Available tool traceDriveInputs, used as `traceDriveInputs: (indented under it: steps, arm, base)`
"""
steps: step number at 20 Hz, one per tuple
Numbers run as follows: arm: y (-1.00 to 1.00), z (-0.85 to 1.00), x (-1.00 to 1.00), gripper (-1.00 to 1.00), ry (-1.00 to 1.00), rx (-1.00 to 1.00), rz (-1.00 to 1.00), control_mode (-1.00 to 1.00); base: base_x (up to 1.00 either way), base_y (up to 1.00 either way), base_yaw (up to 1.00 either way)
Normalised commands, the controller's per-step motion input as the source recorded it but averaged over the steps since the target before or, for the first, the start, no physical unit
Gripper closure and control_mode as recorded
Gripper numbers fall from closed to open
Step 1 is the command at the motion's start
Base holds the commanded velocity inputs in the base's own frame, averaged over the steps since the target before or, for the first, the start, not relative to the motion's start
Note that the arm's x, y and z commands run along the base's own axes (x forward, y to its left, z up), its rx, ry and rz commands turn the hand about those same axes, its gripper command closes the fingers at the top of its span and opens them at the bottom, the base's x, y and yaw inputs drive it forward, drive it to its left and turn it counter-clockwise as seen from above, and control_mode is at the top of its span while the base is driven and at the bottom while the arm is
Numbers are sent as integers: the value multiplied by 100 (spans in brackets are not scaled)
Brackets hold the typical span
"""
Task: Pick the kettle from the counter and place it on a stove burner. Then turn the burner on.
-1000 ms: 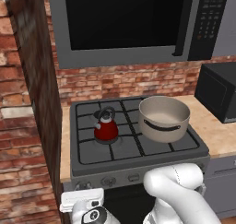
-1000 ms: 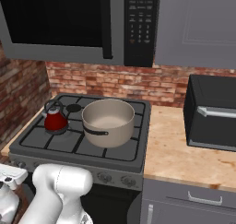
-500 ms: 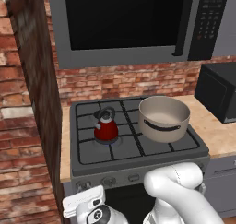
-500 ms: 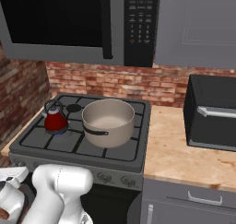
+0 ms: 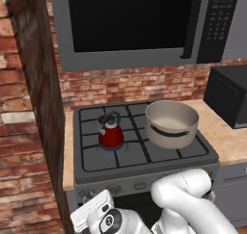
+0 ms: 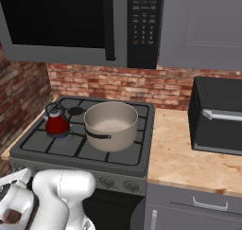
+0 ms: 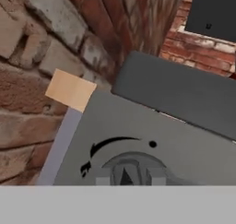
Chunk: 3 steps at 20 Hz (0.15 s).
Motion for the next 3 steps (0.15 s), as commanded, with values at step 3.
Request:
traceDriveInputs:
  steps: [3]
  arm:
    - [4,0,0,100,-1,-16,21,-100]
  base:
    - [0,0,0]
